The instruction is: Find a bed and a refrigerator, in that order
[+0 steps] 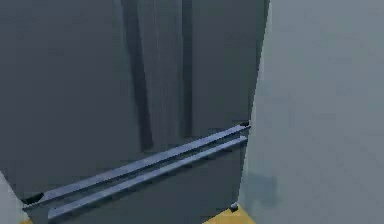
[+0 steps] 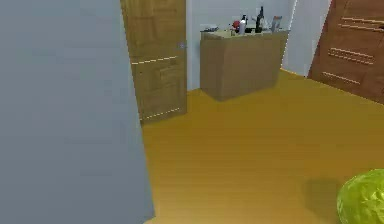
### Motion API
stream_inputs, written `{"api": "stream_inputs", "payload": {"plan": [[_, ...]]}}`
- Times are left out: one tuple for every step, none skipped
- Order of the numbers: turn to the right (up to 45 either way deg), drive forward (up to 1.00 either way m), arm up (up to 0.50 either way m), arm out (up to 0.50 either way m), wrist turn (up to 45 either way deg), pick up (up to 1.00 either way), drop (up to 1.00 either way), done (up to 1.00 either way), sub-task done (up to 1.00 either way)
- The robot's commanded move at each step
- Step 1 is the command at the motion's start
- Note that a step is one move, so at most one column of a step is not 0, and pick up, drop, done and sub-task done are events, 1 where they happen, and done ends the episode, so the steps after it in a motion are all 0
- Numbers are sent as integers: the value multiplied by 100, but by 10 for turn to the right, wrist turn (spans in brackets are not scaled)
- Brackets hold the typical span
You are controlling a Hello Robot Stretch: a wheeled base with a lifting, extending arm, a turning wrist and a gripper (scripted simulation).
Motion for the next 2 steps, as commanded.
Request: {"api": "stream_inputs", "payload": {"plan": [[450,0,0,0,0,0,0,0,0],[450,0,0,0,0,0,0,0,0]]}}
